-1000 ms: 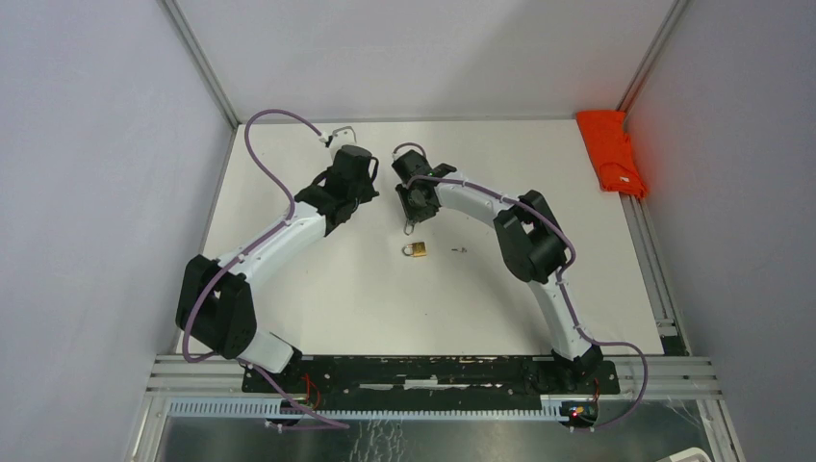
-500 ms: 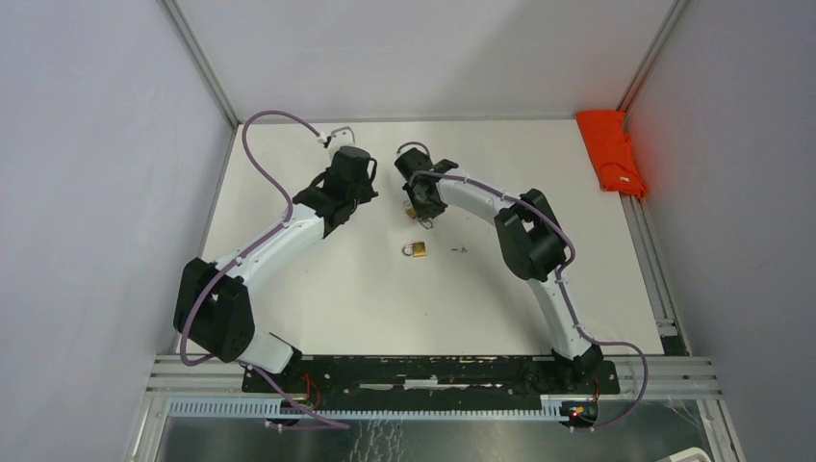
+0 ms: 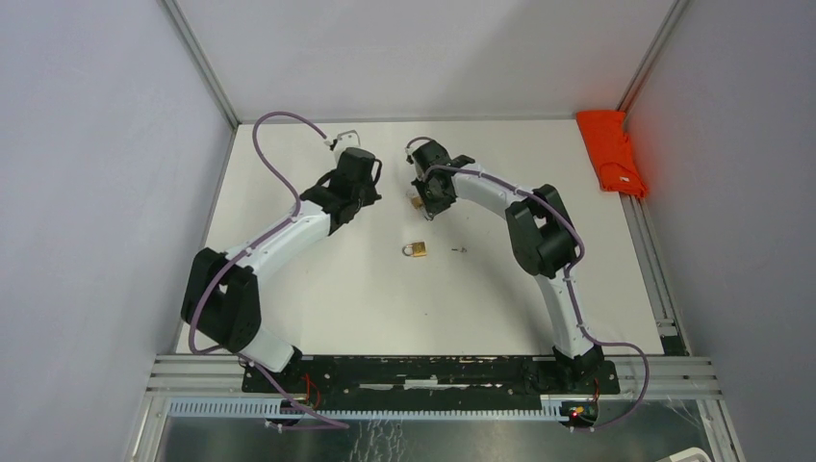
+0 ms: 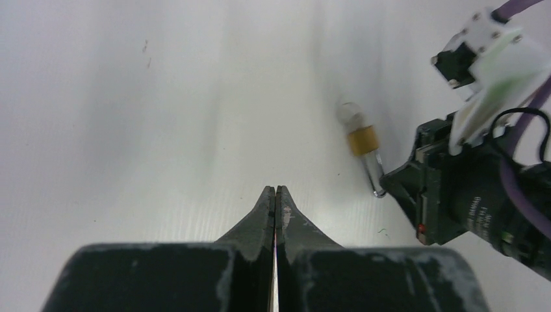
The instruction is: Unlock with the key
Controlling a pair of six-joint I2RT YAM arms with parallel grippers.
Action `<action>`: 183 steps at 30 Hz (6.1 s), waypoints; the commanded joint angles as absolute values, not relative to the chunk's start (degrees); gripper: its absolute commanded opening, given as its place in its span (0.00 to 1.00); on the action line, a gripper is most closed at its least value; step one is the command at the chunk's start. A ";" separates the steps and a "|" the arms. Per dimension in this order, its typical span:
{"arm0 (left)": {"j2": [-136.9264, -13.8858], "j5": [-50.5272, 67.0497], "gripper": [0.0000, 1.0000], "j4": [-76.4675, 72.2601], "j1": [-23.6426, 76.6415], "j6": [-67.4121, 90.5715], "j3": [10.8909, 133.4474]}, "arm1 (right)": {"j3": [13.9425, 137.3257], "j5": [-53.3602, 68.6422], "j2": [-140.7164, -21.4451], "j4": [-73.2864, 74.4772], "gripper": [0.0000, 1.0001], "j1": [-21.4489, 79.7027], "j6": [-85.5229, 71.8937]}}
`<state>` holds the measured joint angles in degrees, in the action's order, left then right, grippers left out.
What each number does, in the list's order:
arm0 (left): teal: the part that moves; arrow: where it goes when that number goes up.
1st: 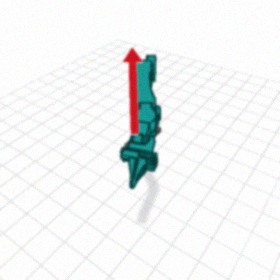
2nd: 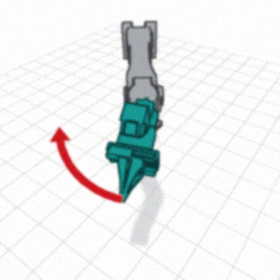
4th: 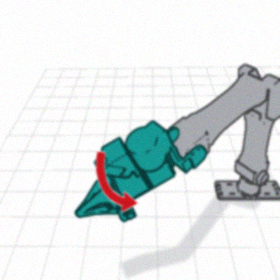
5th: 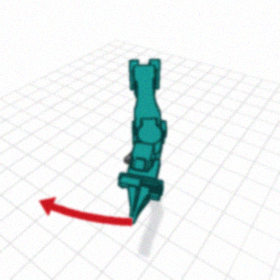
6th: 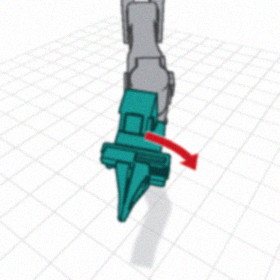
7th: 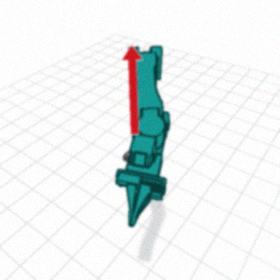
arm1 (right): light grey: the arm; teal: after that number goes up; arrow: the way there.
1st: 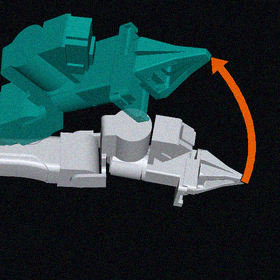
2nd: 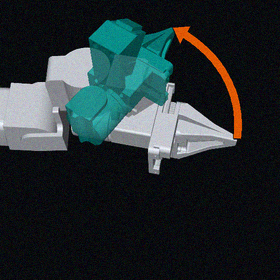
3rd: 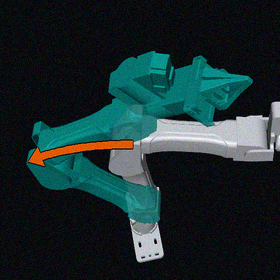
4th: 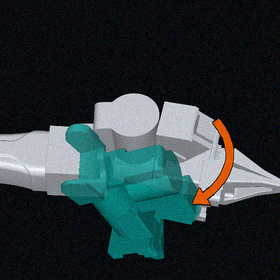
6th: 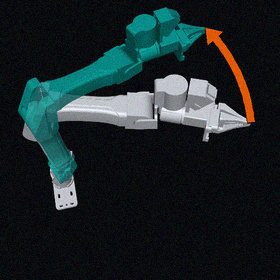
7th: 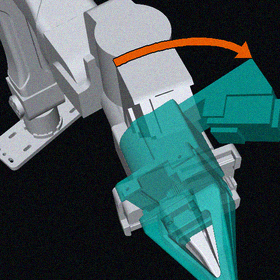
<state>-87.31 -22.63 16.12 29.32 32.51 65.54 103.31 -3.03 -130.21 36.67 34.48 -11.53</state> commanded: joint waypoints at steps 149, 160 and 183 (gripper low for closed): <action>-81.72 -29.08 0.02 16.95 26.72 37.62 69.61 | 104.34 0.42 -131.62 34.60 0.29 37.99 2.81; -82.68 -28.48 0.02 17.31 26.73 38.13 69.02 | 102.53 -3.75 -133.63 36.32 0.04 39.02 4.00; -86.30 -29.17 0.02 15.09 26.72 41.67 65.09 | 103.36 11.10 -125.56 30.98 0.00 35.12 1.79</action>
<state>-84.95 -27.55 17.56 26.96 37.82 66.02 103.39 6.09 -130.15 33.47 36.38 3.42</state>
